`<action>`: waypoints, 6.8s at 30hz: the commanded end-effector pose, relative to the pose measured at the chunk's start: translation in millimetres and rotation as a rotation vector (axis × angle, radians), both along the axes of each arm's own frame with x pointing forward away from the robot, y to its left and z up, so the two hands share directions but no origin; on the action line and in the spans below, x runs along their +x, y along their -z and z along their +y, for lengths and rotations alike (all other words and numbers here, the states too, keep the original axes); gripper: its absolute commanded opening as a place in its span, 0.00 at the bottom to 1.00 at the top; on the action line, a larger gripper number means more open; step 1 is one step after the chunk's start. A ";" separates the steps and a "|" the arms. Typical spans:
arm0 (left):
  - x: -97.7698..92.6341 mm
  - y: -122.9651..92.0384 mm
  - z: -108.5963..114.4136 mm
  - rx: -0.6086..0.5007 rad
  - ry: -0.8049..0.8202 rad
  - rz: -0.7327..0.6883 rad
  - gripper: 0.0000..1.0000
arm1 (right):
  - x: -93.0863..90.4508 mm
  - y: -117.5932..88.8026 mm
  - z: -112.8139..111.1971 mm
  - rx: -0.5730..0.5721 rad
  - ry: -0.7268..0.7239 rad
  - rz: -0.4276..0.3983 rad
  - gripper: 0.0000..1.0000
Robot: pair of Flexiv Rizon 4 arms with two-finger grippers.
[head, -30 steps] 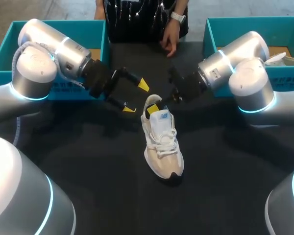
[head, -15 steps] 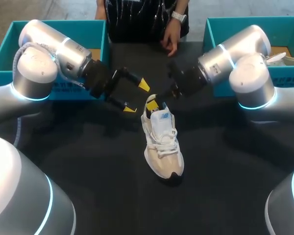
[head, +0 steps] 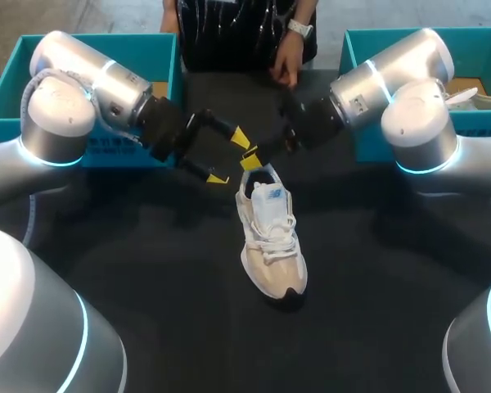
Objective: Take the shoe out of the shoebox, open the shoe tongue, remove and reinsert the insole, then place the shoe into the shoebox
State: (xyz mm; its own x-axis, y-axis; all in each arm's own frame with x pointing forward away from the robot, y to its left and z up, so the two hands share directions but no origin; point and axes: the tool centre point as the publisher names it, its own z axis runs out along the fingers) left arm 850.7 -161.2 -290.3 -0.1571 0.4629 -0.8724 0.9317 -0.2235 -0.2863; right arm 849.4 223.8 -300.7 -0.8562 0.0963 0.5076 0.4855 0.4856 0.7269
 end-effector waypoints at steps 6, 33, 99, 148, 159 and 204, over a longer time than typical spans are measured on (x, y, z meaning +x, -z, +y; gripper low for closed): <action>7.1 -34.2 14.4 0.007 0.007 -0.061 1.00 | 9.9 -1.3 -0.2 0.017 0.041 -0.001 0.46; 45.4 -112.3 115.4 0.090 0.003 -0.160 1.00 | 7.2 -10.7 -21.0 -0.038 0.283 0.033 0.00; 105.2 -127.0 179.7 0.138 -0.006 -0.137 1.00 | -45.3 -25.8 -8.1 -1.097 0.840 0.090 0.00; 83.3 -130.3 172.4 0.168 -0.032 -0.131 1.00 | -54.1 68.4 -41.7 -1.057 0.891 0.313 0.00; 81.5 -126.2 170.4 0.167 -0.025 -0.120 1.00 | -52.5 88.6 -43.9 -1.062 0.896 0.335 0.00; 83.6 -128.0 179.1 0.190 -0.013 -0.124 1.00 | -2.3 72.3 -32.0 -1.032 0.893 0.214 0.00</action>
